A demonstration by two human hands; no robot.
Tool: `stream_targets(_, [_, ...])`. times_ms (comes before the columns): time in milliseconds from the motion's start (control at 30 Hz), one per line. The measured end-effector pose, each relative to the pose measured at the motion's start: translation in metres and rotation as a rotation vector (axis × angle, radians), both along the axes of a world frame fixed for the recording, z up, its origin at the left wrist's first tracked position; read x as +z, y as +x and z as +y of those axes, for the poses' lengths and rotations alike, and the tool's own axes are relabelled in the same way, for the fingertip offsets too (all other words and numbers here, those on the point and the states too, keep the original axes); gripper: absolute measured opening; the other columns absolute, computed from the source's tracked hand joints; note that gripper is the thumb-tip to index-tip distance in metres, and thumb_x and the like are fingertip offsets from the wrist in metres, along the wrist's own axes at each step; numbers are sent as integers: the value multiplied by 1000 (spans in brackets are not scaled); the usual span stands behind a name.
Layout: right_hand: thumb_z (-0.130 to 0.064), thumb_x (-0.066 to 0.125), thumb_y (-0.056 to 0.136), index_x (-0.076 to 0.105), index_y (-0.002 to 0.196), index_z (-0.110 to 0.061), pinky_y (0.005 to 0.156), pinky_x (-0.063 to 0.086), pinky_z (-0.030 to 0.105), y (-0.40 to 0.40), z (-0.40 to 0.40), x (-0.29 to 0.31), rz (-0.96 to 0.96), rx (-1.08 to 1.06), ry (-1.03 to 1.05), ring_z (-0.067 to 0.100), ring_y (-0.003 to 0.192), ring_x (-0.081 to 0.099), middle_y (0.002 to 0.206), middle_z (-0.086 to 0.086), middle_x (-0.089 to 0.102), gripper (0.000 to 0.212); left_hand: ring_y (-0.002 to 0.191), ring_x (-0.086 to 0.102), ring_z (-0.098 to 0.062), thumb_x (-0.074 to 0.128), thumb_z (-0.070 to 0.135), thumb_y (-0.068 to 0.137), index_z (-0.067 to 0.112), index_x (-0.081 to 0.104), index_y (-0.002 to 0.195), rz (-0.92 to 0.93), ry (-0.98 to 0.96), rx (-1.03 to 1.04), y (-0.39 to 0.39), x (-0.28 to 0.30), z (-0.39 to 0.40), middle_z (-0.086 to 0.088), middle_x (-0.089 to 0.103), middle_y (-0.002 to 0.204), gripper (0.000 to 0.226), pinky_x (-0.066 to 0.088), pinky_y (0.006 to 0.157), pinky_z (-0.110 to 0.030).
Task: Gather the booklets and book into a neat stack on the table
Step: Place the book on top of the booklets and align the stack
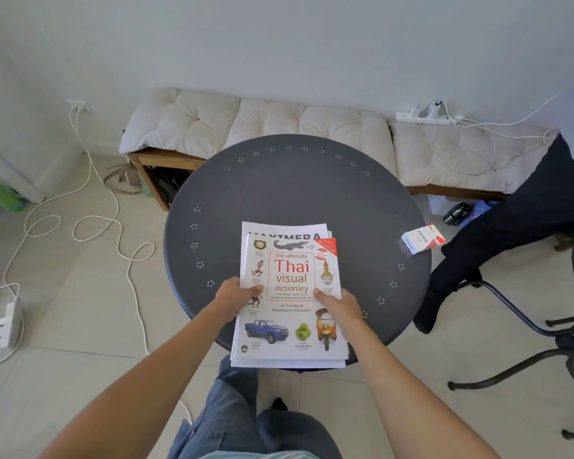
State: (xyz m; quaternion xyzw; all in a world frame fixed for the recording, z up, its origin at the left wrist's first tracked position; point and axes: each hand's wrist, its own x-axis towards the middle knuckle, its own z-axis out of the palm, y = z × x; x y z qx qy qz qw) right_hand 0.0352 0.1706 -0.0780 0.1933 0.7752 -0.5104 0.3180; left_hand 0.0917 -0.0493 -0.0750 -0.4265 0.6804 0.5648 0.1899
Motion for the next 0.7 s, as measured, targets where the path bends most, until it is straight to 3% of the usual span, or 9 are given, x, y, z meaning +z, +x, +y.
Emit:
stream_targets(100, [-23,73,83,56,105,-17,86,57,46,-13,1,9,-15,11,-46,22,96,70,112,4,71,29,94,68,-29,68,25,85,11,53,102,74,3,44,-8,9,-2,-12,68,114,26,56,84,-46])
stream_targets(200, [-16,73,84,60,104,-19,77,58,41,-30,1,23,-1,79,-68,21,95,71,115,3,71,24,85,66,-24,67,28,86,13,52,99,145,-46,43,-19,19,-7,-10,69,113,25,57,73,-39])
stream_targets(333, [-9,69,86,64,101,-20,69,55,30,-50,-8,45,92,134,-78,15,90,69,120,3,70,19,92,67,-25,67,29,86,14,52,103,245,-124,22,-35,35,-14,-7,68,114,27,58,81,-43])
stream_targets(467, [-6,68,86,59,114,-19,84,53,37,-62,-22,62,270,161,3,22,110,65,124,2,67,32,100,68,-24,67,25,86,15,54,115,365,-214,-9,-48,52,-21,-3,68,117,33,56,80,-36])
stream_targets(600, [-8,69,85,60,116,-19,85,52,36,-70,-34,74,412,158,54,24,114,63,124,4,67,34,93,66,-16,65,21,87,17,53,117,479,-277,-28,-59,66,-29,-1,68,117,33,49,60,-14])
stream_targets(700, [-7,71,84,62,118,-16,85,51,32,-72,-42,76,486,134,79,24,114,64,124,5,68,36,99,67,-19,66,15,86,17,52,118,521,-307,-36,-61,70,-36,-1,69,117,35,53,67,-18])
